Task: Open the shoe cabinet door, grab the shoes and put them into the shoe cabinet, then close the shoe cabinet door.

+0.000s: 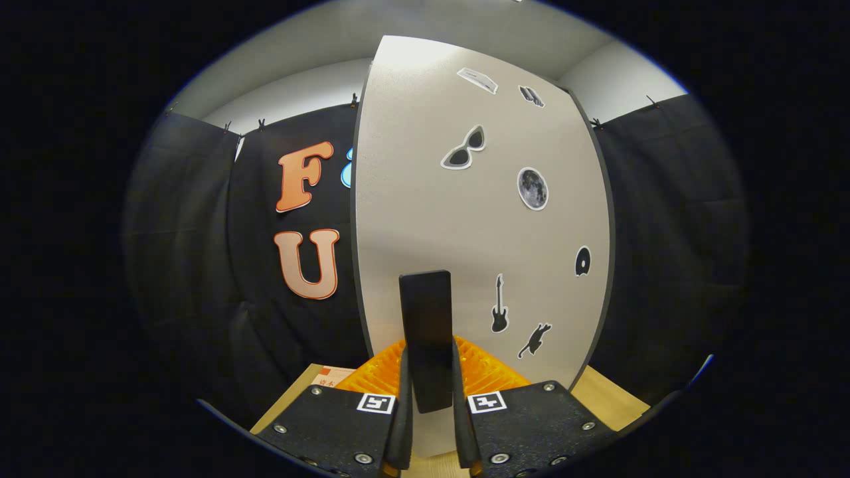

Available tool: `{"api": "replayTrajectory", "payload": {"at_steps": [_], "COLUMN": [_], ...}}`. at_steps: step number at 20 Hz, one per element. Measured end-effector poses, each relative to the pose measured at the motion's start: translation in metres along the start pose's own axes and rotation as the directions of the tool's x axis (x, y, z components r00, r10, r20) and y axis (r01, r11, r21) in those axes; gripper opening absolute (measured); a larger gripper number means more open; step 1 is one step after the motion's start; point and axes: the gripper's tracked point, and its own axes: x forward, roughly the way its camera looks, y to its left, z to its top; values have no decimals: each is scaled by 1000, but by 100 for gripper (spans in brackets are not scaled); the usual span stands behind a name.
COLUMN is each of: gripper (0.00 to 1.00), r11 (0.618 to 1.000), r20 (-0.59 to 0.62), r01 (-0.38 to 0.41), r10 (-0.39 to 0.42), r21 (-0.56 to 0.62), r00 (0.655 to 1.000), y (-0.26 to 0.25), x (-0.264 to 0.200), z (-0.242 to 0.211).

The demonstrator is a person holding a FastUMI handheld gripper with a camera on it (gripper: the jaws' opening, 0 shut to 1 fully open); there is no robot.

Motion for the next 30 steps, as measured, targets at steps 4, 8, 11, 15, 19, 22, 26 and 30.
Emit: {"api": "replayTrajectory", "payload": {"at_steps": [4,8,11,15,19,22,26,30], "gripper": [25,26,26,25,25,25,25,25], "r11": [1000,1000,1000,1000,999,998,997,994], "r20": [-1,-3,-1,4,-2,-6,-8,-14], "r01": [-3,4,0,5,20,33,61,96], "r10": [3,-4,0,-5,-19,-33,-61,-96], "r21": [26,15,31,30,31,44,47,51], "r00": [1000,1000,1000,1000,1000,999,998,995], "y": [-8,-19,-25,-35,-47,-55,-67,-81], "x": [-10,-21,-26,-34,-43,-49,-55,-62], "z": [-1,-2,-2,-3,-3,-4,-4,-5]}}
